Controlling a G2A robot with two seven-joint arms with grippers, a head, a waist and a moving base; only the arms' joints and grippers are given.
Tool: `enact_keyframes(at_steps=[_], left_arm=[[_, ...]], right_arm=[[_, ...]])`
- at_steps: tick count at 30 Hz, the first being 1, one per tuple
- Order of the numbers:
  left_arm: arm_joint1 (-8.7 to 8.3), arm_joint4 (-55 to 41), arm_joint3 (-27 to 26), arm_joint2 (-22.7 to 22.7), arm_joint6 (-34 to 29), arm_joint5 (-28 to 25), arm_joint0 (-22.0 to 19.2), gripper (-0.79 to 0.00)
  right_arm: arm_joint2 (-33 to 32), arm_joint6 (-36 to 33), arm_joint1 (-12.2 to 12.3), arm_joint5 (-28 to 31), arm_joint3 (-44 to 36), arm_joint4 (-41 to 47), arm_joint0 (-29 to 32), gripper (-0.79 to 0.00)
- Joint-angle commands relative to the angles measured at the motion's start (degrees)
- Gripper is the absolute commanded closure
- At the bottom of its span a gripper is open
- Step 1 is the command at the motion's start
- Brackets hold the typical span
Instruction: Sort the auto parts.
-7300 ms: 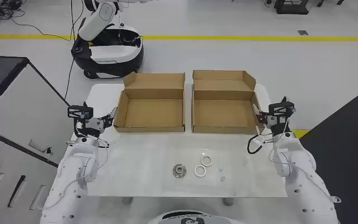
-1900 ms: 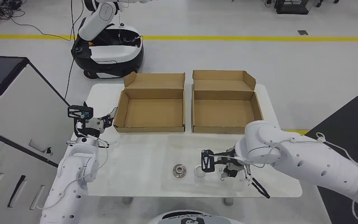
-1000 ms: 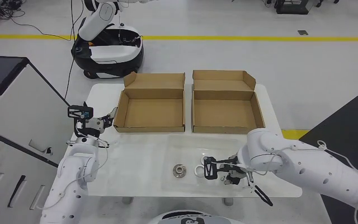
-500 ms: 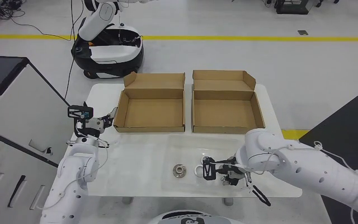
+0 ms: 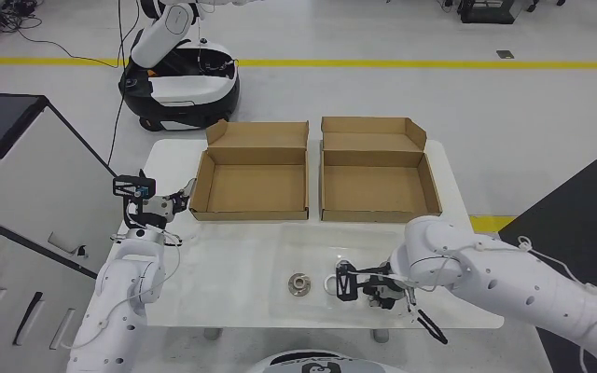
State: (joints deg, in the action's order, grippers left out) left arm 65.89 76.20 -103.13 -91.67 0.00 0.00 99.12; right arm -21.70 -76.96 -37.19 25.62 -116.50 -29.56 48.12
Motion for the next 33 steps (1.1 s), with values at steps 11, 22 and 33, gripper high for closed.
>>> enact_keyframes(at_steps=[11,22,33], left_arm=[[0.00,0.0,0.0,0.0,0.0,0.0,0.0,-0.785],[0.00,0.0,0.0,0.0,0.0,0.0,0.0,-0.785],[0.00,0.0,0.0,0.0,0.0,0.0,0.0,-0.785]], right_arm=[[-0.4,-0.7,-0.5,-0.3,0.5,-1.1,0.6,0.000],[-3.0,-1.2,-0.1,0.3,-0.3,0.1,0.0,0.000],[-10.4,0.0,1.9,0.2,-3.7,7.3,-1.1,0.000]])
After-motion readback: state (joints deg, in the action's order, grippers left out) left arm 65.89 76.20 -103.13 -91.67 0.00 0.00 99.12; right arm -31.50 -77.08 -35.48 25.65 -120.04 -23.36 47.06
